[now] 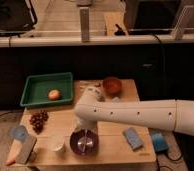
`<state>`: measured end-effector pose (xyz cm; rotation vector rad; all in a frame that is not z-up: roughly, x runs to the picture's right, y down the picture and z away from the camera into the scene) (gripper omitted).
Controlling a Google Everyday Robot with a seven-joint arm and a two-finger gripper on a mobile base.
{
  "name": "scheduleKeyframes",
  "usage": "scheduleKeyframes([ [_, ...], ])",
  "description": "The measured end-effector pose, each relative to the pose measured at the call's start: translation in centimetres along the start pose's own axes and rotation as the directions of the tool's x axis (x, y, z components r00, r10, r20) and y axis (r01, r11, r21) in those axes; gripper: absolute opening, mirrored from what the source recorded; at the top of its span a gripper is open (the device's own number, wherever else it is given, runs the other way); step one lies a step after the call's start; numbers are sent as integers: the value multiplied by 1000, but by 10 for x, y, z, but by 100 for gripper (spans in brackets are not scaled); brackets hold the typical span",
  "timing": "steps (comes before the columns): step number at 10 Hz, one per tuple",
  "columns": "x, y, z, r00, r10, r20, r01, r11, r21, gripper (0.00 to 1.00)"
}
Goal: Place fork in purple bowl
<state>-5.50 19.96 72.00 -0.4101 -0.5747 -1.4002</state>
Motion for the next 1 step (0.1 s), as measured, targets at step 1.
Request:
scheduleKeyframes([
  [1, 0, 0, 0, 1000, 0, 0, 0, 1000, 0, 70],
])
